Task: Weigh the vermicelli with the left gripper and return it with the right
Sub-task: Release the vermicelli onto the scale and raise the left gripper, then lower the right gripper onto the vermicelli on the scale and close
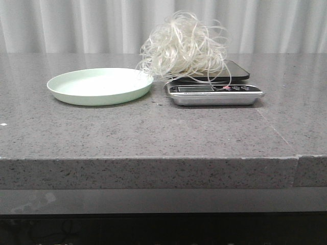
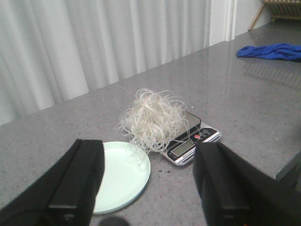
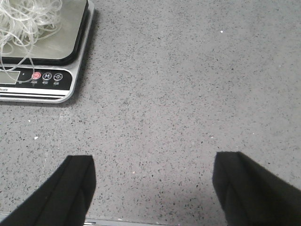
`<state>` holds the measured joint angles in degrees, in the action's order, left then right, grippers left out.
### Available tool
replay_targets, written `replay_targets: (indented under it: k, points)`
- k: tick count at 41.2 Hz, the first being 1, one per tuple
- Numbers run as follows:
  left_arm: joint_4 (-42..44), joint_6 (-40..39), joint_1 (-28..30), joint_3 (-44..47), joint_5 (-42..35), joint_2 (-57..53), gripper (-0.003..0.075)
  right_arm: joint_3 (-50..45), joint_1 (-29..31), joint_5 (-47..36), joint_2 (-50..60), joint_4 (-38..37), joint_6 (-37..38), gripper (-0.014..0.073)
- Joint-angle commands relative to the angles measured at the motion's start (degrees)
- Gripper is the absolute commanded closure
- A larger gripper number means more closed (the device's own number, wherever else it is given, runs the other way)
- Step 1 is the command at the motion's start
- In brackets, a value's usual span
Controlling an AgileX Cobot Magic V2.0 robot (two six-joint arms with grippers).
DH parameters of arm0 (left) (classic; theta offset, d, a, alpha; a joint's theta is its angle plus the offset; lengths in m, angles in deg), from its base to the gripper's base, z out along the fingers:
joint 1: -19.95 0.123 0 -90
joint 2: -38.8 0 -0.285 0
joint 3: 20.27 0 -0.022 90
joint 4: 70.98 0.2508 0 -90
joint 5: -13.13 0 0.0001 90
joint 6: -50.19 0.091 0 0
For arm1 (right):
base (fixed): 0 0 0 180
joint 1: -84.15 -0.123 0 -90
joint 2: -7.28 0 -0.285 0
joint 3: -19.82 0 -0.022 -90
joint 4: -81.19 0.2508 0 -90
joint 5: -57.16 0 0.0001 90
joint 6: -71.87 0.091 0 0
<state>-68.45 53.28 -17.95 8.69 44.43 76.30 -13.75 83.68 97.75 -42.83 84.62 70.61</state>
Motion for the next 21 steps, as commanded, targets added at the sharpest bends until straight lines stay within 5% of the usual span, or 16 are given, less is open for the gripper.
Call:
replay_targets:
  k: [1,21]
  points:
    - [-0.9,-0.1,-0.3,2.6,-3.9,-4.2,0.0250,1.8,0.0,-3.0,-0.1,0.6,-0.3,-0.0017]
    - [-0.9,-0.1,-0.3,7.9,-3.8,-9.2,0.0250,11.6,-16.4,-5.9,-13.5,2.5,-3.3,-0.0016]
